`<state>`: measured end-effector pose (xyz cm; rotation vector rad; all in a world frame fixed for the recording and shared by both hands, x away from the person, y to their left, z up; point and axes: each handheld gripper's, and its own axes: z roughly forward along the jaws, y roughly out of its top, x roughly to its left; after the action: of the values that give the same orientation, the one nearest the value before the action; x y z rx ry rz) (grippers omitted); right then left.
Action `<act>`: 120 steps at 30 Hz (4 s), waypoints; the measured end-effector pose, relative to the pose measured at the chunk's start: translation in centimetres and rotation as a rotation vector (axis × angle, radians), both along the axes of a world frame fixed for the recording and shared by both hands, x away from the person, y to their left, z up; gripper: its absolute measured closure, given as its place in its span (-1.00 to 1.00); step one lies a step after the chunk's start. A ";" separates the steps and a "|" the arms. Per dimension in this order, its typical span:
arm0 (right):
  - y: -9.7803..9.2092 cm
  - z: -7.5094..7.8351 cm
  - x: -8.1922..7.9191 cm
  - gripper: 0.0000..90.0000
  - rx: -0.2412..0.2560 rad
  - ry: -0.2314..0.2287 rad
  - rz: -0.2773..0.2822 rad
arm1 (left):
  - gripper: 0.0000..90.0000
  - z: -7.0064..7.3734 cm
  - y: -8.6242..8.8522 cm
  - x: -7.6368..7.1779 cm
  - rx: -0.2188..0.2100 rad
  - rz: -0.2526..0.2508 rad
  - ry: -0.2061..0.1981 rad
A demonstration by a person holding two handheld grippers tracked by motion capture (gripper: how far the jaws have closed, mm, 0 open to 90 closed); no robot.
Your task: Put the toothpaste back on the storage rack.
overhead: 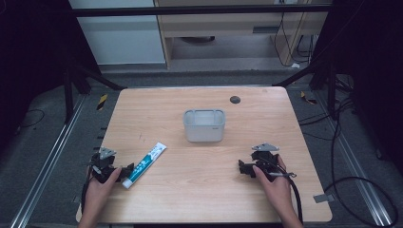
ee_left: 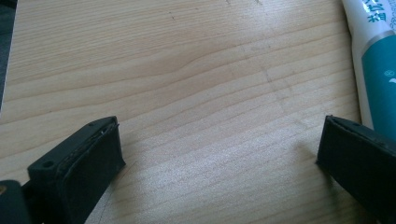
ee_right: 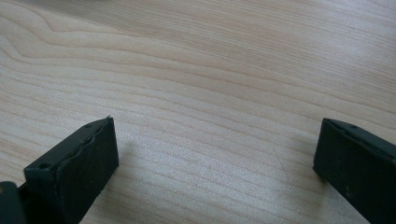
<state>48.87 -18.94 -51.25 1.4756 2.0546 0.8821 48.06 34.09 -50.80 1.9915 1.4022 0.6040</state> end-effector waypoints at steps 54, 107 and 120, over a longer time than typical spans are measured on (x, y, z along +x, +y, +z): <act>-2.3 0.0 -0.4 -0.99 -0.004 0.003 0.101 | -0.53 8.2 -6.7 1.7 0.144 -0.214 0.239; -2.5 0.0 -0.4 -0.99 -0.005 0.002 0.104 | 0.22 4.7 -10.8 6.8 0.187 -0.250 0.432; -2.5 0.0 -0.4 -0.99 -0.005 0.002 0.104 | 0.25 4.5 -11.0 6.9 0.189 -0.252 0.439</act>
<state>48.43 -21.40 -51.26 1.3774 2.1501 0.9149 55.01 23.08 -46.30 2.5144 1.3383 0.1958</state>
